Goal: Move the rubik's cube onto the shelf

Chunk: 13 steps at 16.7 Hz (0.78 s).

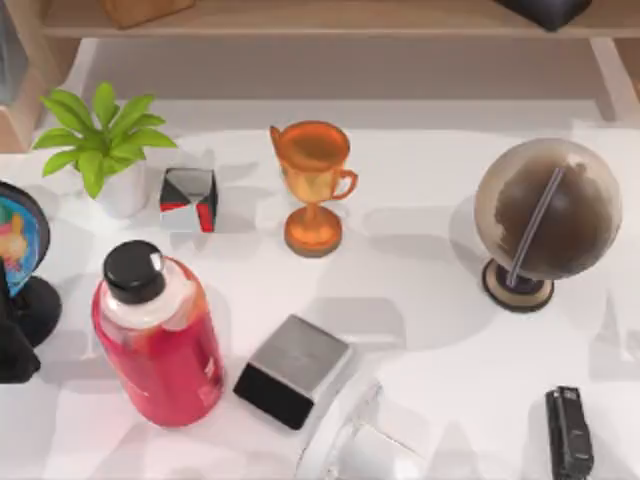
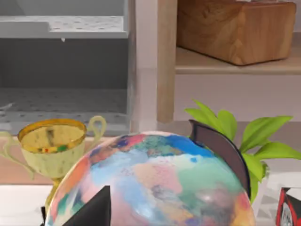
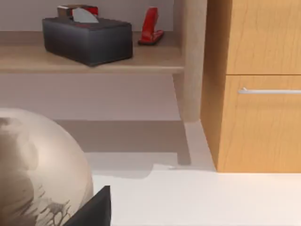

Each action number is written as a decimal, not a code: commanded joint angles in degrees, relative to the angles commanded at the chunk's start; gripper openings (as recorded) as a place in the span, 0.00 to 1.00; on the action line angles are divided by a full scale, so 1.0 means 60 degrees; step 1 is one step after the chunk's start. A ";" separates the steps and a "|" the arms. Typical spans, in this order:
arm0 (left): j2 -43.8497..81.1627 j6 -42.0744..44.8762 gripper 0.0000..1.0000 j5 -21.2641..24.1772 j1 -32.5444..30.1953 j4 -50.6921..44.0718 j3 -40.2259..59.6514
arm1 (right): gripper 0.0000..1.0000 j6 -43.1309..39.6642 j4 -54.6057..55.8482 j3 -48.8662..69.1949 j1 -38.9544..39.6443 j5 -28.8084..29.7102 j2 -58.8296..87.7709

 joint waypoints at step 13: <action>0.0000 0.0000 1.00 0.0000 0.0000 0.0000 0.0000 | 1.00 -0.4622 0.4960 0.3810 -0.1026 -0.1903 0.6263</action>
